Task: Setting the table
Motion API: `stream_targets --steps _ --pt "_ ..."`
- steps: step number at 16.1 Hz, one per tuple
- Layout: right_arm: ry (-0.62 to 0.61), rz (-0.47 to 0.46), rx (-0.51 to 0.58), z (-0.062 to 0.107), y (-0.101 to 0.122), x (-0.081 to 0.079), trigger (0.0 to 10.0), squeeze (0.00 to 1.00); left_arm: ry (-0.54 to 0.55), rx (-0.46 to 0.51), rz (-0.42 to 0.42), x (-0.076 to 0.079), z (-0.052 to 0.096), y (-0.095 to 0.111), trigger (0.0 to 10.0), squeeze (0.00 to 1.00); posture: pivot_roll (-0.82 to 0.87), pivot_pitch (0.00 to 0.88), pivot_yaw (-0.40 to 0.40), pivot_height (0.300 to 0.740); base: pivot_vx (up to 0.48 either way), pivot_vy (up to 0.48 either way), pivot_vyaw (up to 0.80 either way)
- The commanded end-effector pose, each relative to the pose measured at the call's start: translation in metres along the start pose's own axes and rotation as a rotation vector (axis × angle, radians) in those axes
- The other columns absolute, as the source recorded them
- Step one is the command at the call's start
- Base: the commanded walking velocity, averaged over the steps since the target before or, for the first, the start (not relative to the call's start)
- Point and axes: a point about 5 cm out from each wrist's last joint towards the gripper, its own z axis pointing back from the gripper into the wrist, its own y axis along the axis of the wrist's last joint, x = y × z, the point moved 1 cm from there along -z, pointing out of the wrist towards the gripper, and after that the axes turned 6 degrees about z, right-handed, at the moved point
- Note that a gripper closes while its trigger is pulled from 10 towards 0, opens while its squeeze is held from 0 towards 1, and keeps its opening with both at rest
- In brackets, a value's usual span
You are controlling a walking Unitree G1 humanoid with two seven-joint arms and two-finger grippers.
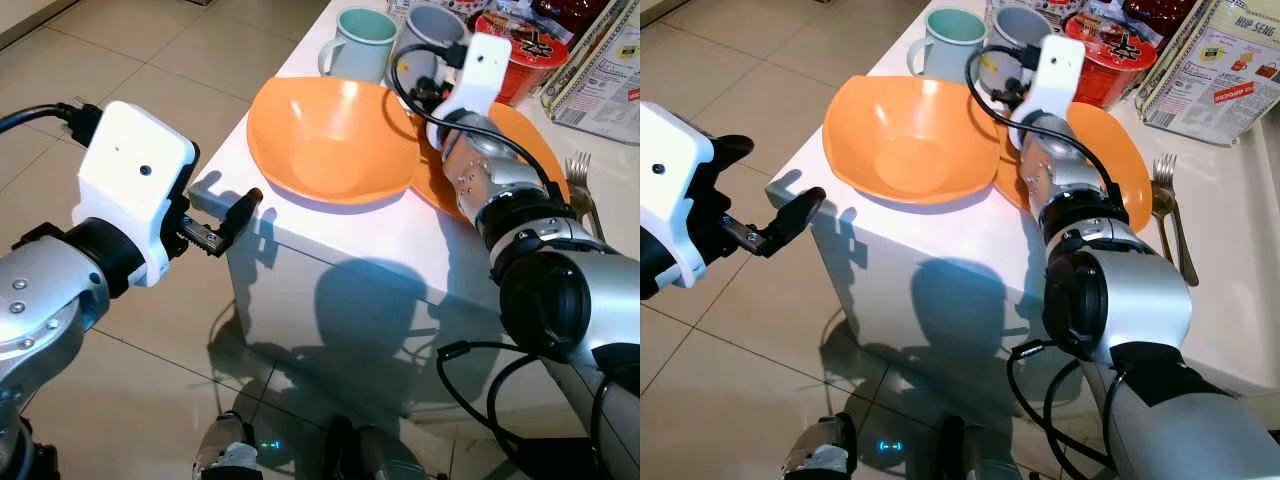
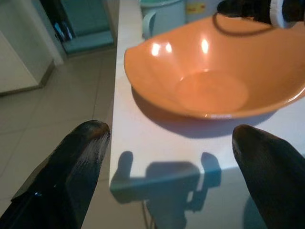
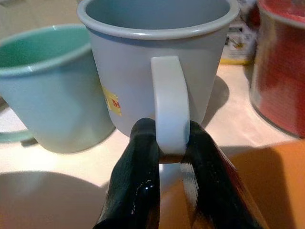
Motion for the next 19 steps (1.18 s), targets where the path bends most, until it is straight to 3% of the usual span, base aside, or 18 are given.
stream_targets --steps 1,3,5,8,11,15,16,17,19 --pt "0.042 -0.001 0.123 -0.003 0.036 -0.008 0.0 0.0 -0.039 -0.003 0.017 0.008 -0.007 -0.006 10.0 0.0 0.34 0.062 -0.126 0.74 0.0 0.0 0.0" --pt "0.072 0.006 0.173 -0.003 0.05 -0.01 0.0 0.0 -0.069 -0.016 0.051 0.012 -0.021 -0.018 10.0 0.0 0.26 0.0 -0.112 0.74 0.0 0.0 0.0" --pt "0.103 0.023 0.271 -0.001 0.068 -0.011 0.0 0.0 -0.082 -0.003 0.059 0.014 -0.039 -0.034 10.0 0.0 0.2 0.0 -0.117 0.74 0.0 0.0 0.0" --pt "0.096 0.036 0.313 0.001 0.067 -0.005 0.0 0.0 -0.061 0.054 0.054 0.012 -0.055 -0.033 10.0 0.0 0.17 0.0 -0.112 0.74 0.0 0.0 0.0" --pt "0.06 0.07 0.402 0.011 0.061 0.012 0.0 0.0 -0.023 0.137 0.059 0.01 -0.068 -0.03 10.0 0.0 0.14 0.0 -0.089 0.74 0.0 0.0 0.0" --pt "0.006 0.152 0.561 0.06 0.06 0.029 0.0 0.0 0.084 0.163 0.131 0.007 -0.081 -0.044 10.0 0.0 0.04 0.0 -0.041 0.74 0.0 0.0 0.0" --pt "-0.005 0.155 0.571 0.067 0.058 0.03 2.1 0.0 0.093 0.164 0.133 0.006 -0.082 -0.045 10.0 0.0 0.04 0.0 -0.039 0.74 0.0 0.0 0.0" --pt "-0.022 0.148 0.588 0.088 0.051 0.032 10.0 0.0 0.103 0.168 0.131 0.006 -0.083 -0.046 10.0 0.0 0.03 0.0 -0.036 0.74 0.0 0.0 0.0" --pt "-0.034 0.172 0.567 0.129 0.021 0.026 10.0 0.0 0.121 0.175 0.138 0.007 -0.084 -0.053 10.0 0.0 0.0 0.0 -0.022 0.74 0.0 0.0 0.0"
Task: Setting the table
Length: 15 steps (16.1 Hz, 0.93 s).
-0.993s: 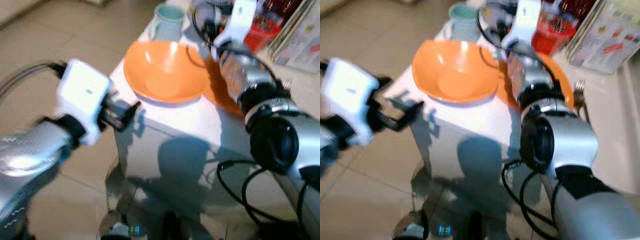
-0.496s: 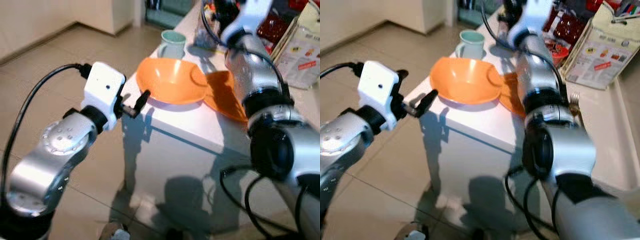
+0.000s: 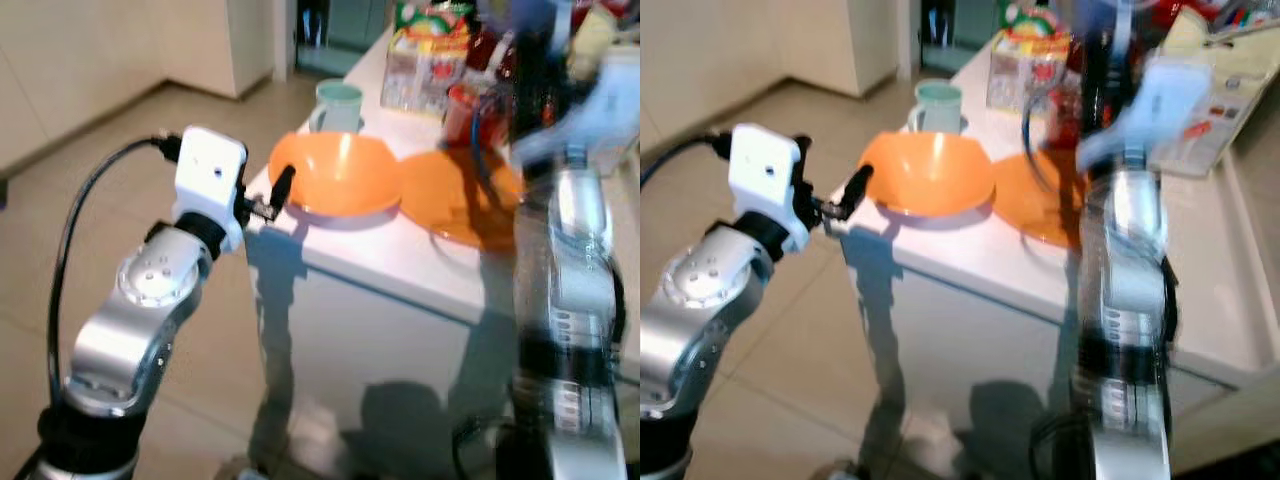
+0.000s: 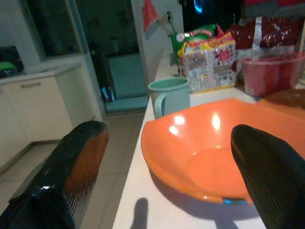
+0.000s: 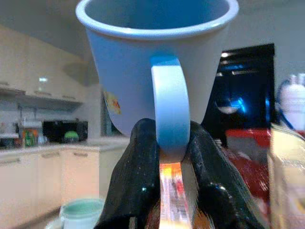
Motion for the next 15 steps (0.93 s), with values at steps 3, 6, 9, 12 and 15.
stream_targets --steps 3,6,9,12,15 --pt "0.037 0.034 0.014 0.022 0.016 -0.014 10.0 0.0 0.011 -0.004 -0.007 0.001 0.005 -0.009 10.0 0.0 0.0 0.0 -0.03 0.74 0.0 0.0 0.0" --pt "0.059 0.039 -0.05 0.053 0.019 -0.021 10.0 0.0 0.005 0.01 -0.01 0.007 0.014 -0.012 10.0 0.0 0.01 0.0 -0.051 0.74 0.0 0.0 0.0" --pt "0.072 0.024 -0.118 0.058 0.007 -0.029 10.0 0.0 0.007 0.011 0.012 0.013 0.013 -0.015 10.0 0.0 0.01 0.0 -0.053 0.74 -0.164 0.0 0.0" --pt "0.071 0.017 -0.161 0.062 0.006 -0.032 10.0 0.0 0.006 0.016 0.017 0.014 0.013 -0.015 10.0 0.0 0.01 0.0 -0.048 0.74 -0.25 0.0 0.0" --pt "0.041 0.017 -0.199 0.067 0.003 -0.03 10.0 0.0 -0.003 0.016 0.016 0.016 0.013 -0.016 10.0 0.0 0.0 0.0 -0.041 0.74 -0.25 0.0 0.0"
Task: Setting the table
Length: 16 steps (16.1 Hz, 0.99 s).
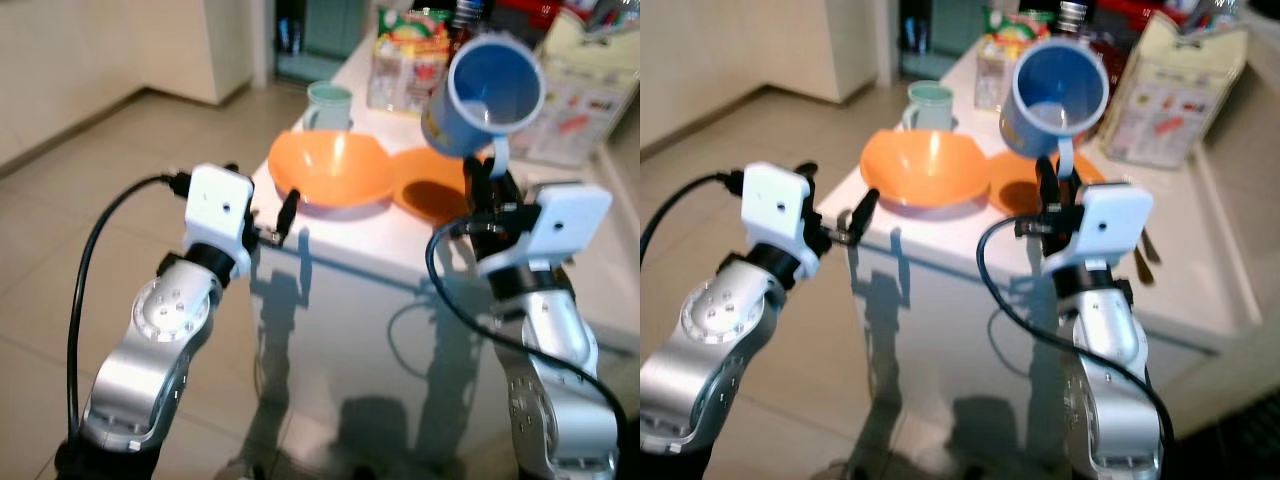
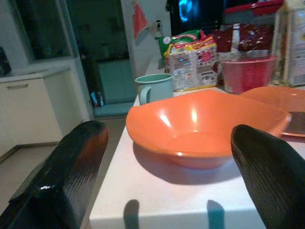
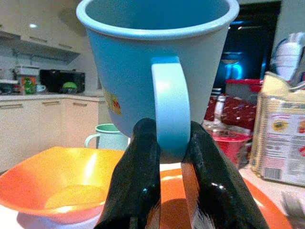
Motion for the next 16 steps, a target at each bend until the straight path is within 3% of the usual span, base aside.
stream_targets --steps 1,7,10,11,13,16 --pt "-0.025 0.012 0.021 0.001 0.007 0.004 10.0 0.0 -0.013 0.02 -0.001 0.004 0.0 0.003 10.0 0.0 0.0 0.0 -0.038 0.74 -0.247 0.0 0.0" --pt "-0.07 0.035 -0.008 0.004 0.004 0.01 10.0 0.0 -0.014 0.012 -0.011 0.003 -0.003 0.001 10.0 0.0 -0.01 0.0 -0.024 0.74 -0.121 0.0 0.0" --pt "-0.073 0.059 -0.072 0.009 -0.009 0.01 10.0 0.0 0.045 -0.023 0.079 -0.002 0.0 -0.015 10.0 0.0 -0.01 0.0 -0.025 0.74 0.0 0.0 0.0" --pt "-0.079 0.068 -0.102 0.013 -0.017 0.012 10.0 0.0 0.062 -0.045 0.081 -0.004 0.003 -0.026 10.0 0.0 -0.01 0.0 -0.029 0.74 0.0 0.0 0.0" --pt "-0.087 0.139 -0.275 0.036 -0.06 0.022 10.0 0.0 0.07 -0.135 0.053 -0.003 0.016 -0.064 10.0 0.0 -0.01 0.0 -0.035 0.74 0.0 -0.174 0.0" --pt "-0.072 0.161 -0.407 0.052 -0.097 0.03 10.0 0.0 0.11 -0.202 0.012 -0.007 0.023 -0.092 10.0 0.0 -0.01 0.0 -0.036 0.74 0.0 -0.352 0.0"
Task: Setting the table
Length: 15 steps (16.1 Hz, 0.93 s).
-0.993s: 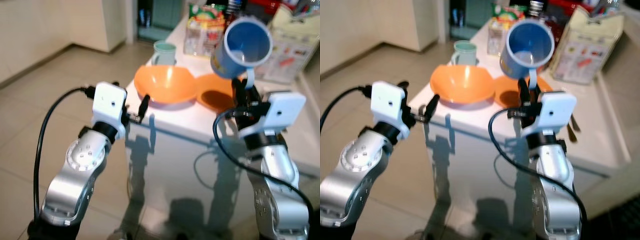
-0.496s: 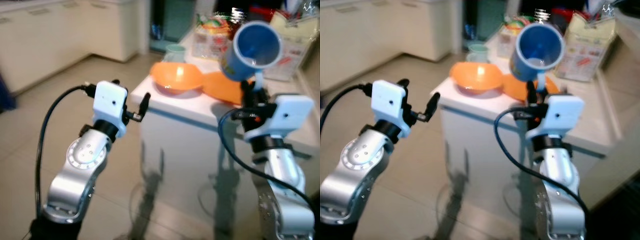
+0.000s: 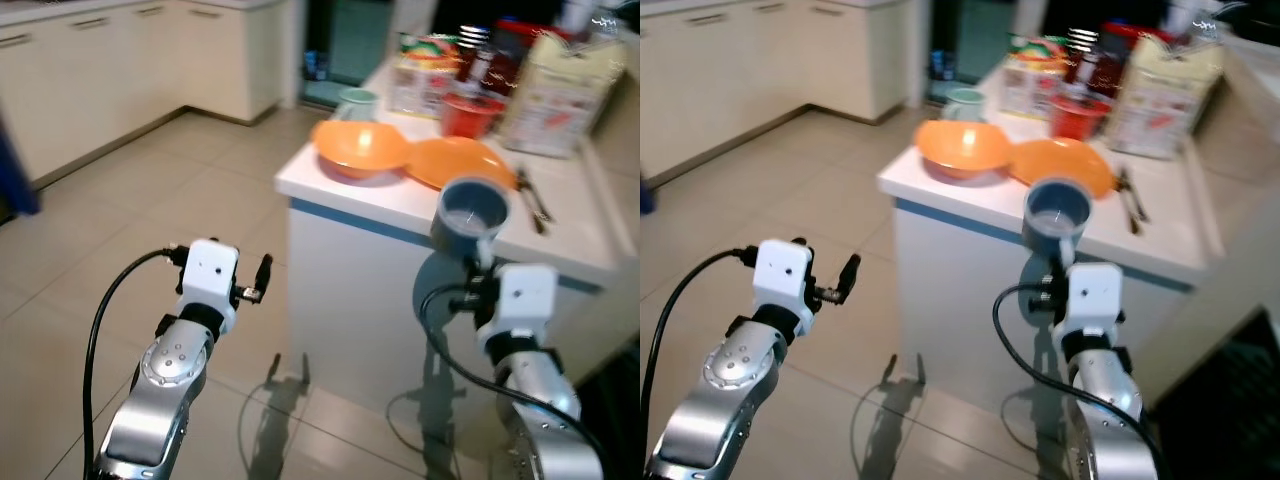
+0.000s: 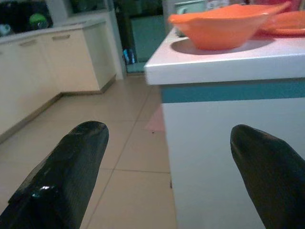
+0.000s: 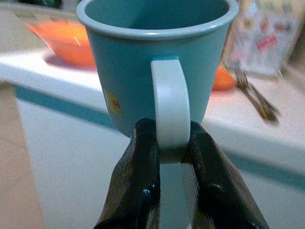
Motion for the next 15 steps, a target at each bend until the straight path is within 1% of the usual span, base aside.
stream_targets --steps 1,2,3,5,6,7,8,9,12,15 --pt "-0.03 0.026 0.008 -0.002 -0.002 0.011 10.0 0.0 -0.001 0.003 -0.004 0.005 -0.002 -0.004 10.0 0.0 -0.01 0.0 -0.037 0.74 0.0 -0.352 0.0" --pt "-0.029 0.028 -0.02 -0.001 -0.013 0.012 10.0 0.0 0.012 -0.017 0.0 0.006 -0.002 -0.014 10.0 0.0 0.0 0.0 -0.043 0.74 0.0 -0.352 0.0" --pt "-0.025 0.016 -0.036 0.001 -0.02 0.012 10.0 0.0 0.007 -0.025 -0.006 0.009 -0.002 -0.018 10.0 0.0 0.0 0.0 -0.045 0.74 0.0 -0.352 0.0" --pt "-0.018 0.005 -0.028 0.004 -0.021 0.009 10.0 0.0 -0.03 0.0 -0.027 0.015 -0.002 -0.014 10.0 0.0 0.0 0.0 -0.046 0.74 0.0 -0.354 0.0" --pt "-0.034 -0.013 -0.001 0.005 -0.017 0.008 10.0 0.0 -0.075 0.048 -0.03 0.023 -0.002 -0.005 10.0 0.0 0.0 0.0 -0.046 0.74 0.0 -0.356 0.0" --pt "-0.055 -0.023 0.022 0.006 -0.015 0.01 10.0 0.0 -0.095 0.074 -0.027 0.028 -0.002 0.0 10.0 0.0 -0.01 0.0 -0.047 0.74 0.0 -0.356 0.0" --pt "-0.065 -0.031 0.03 0.007 -0.014 0.011 10.0 0.0 -0.101 0.079 -0.024 0.029 -0.002 0.001 10.0 0.0 -0.01 0.0 -0.049 0.74 0.0 -0.352 0.0" --pt "-0.09 -0.041 0.052 0.014 -0.014 0.015 10.0 0.0 -0.113 0.092 -0.027 0.033 0.0 0.002 10.0 0.0 -0.02 0.0 -0.046 0.74 0.0 -0.352 0.0" --pt "-0.127 -0.074 0.07 0.021 -0.014 0.023 10.0 0.0 -0.125 0.097 -0.032 0.036 0.0 -0.001 10.0 0.0 -0.04 0.0 -0.036 0.74 0.0 -0.354 0.0" --pt "-0.144 -0.077 0.074 0.023 -0.014 0.026 10.0 0.0 -0.131 0.094 -0.033 0.037 -0.002 -0.002 10.0 0.0 -0.05 0.0 -0.029 0.74 0.0 -0.354 -0.8"
